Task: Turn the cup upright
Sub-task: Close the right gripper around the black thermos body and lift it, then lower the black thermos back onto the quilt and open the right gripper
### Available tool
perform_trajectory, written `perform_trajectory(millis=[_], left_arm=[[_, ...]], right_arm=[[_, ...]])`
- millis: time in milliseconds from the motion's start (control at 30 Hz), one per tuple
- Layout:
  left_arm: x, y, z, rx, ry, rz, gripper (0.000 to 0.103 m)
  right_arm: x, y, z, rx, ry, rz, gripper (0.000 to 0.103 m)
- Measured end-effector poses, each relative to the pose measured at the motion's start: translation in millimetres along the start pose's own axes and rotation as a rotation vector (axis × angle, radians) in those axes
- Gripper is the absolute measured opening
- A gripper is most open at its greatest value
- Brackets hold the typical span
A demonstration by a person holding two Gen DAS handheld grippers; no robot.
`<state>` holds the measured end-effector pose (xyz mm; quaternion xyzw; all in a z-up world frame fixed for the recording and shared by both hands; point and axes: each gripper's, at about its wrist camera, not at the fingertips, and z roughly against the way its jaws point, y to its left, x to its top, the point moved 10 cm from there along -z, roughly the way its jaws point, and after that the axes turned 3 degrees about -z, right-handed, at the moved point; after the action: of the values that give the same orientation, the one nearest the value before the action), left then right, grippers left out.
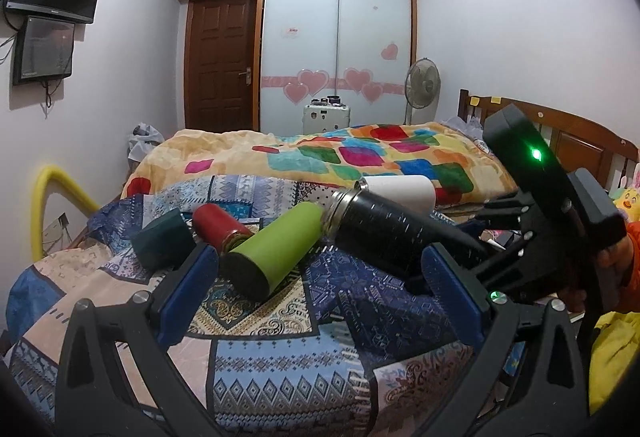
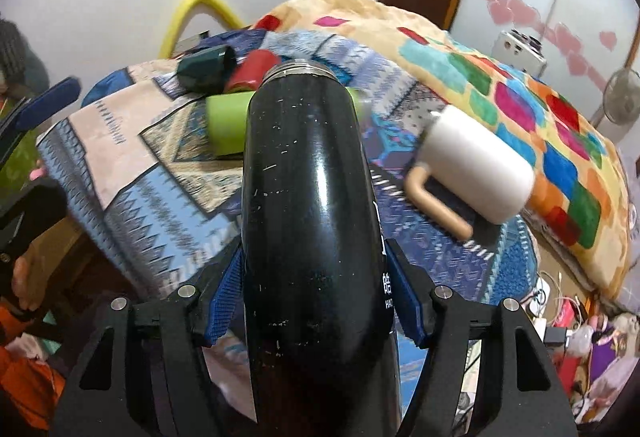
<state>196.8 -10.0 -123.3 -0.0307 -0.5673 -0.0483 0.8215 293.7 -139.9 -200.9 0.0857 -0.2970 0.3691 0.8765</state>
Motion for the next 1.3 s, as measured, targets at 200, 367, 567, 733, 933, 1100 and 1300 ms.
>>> perform_trajectory(millis=[200, 367, 567, 733, 933, 1100, 1300], left_arm=[[-8, 5, 4, 0.015, 0.018, 0.003, 0.103], [-16, 11, 0, 0.018, 0.034, 0.004, 0.103], [-26, 18, -10, 0.015, 0.063, 0.028, 0.103], [-31, 24, -17, 0.017, 0.081, 0.043, 0.103], [-31, 31, -20, 0.048, 0.085, 0.039, 0.103], [-35, 36, -31, 0.067, 0.115, 0.034, 0.103], [-48, 28, -60, 0.029, 0.195, 0.056, 0.103]], right_arm=[[-14, 21, -27, 0.028, 0.08, 0.029, 0.063], [-18, 28, -50, 0.045, 0.134, 0.033, 0.063], [-14, 35, -62, 0.057, 0.17, 0.041, 0.064], [-12, 40, -66, 0.057, 0.204, 0.052, 0.064], [-9, 36, -47, 0.037, 0.132, 0.033, 0.068], [1, 16, -4, 0.019, 0.005, -0.022, 0.076], [-10, -58, 22, -0.154, -0.099, -0.156, 0.089]])
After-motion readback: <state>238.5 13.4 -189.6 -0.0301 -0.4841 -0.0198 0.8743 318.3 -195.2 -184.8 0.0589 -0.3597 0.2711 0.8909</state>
